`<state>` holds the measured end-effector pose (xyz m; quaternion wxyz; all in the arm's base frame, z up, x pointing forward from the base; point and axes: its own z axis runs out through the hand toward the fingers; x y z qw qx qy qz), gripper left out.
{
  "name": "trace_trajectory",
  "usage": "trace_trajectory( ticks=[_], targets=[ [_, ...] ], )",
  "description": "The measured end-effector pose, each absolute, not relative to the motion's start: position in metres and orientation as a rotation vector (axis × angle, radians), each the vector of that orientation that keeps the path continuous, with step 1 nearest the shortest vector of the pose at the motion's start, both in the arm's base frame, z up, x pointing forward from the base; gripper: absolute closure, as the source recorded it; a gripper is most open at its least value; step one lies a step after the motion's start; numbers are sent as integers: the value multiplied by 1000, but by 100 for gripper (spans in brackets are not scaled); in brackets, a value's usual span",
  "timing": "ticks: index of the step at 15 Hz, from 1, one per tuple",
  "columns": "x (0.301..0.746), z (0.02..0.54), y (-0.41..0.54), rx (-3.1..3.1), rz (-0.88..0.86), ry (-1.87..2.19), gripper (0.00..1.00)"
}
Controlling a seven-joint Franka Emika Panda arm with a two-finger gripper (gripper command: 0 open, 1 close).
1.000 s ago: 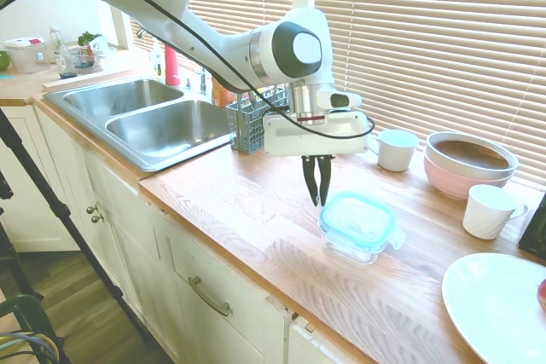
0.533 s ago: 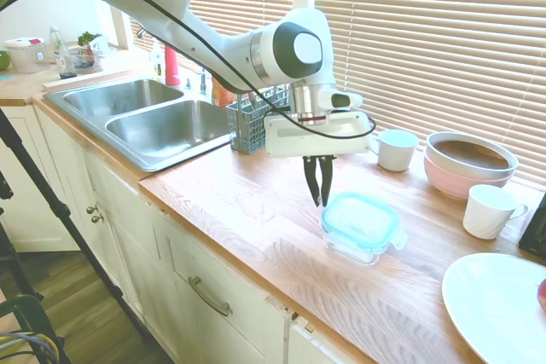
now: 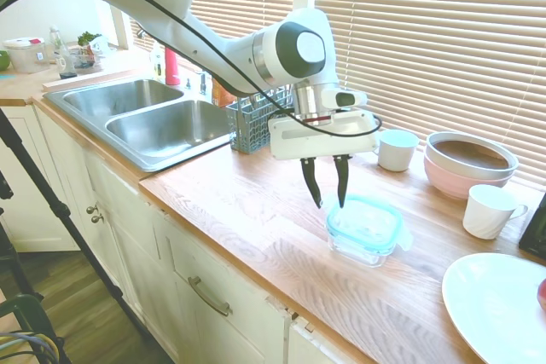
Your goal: Cover the lid of the food container
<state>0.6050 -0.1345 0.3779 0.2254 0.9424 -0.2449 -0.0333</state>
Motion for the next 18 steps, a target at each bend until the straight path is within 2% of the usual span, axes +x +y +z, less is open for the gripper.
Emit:
trace_trajectory(
  ticks=[8,12,18],
  targets=[
    [606,381,-135,2634,-70,-727,0],
    [604,399,-119,2731,-53,-815,0],
    [568,439,-80,2924,-64,-1015,0]
  ],
)
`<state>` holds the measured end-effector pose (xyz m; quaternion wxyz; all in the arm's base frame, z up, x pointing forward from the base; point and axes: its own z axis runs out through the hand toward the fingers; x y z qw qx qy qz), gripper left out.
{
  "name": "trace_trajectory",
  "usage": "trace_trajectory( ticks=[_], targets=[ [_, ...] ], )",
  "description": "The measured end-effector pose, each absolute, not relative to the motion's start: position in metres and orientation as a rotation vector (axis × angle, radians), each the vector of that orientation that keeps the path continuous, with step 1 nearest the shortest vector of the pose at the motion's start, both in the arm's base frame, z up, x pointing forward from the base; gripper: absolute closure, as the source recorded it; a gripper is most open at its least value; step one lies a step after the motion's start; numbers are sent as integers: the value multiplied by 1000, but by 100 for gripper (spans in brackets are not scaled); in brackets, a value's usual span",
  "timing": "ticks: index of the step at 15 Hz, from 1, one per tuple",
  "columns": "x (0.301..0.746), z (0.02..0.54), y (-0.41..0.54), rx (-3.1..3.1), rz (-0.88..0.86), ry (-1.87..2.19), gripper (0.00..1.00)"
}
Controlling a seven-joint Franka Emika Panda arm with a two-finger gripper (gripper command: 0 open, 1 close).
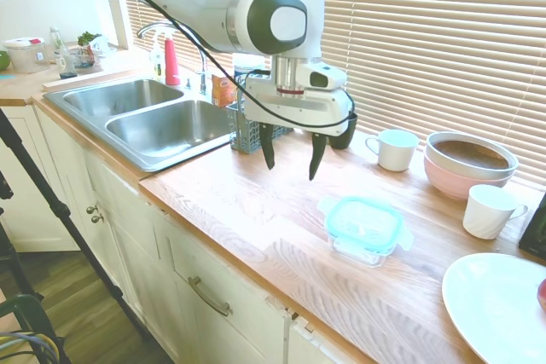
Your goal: Cover the lid of the food container
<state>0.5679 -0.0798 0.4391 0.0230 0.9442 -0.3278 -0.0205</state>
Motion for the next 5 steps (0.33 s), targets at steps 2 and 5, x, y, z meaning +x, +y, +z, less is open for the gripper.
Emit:
trace_trajectory(
  ticks=[2,5],
  targets=[
    [550,448,-73,2949,-78,-1131,0],
    [532,447,-72,2944,-89,-1258,0]
  ],
)
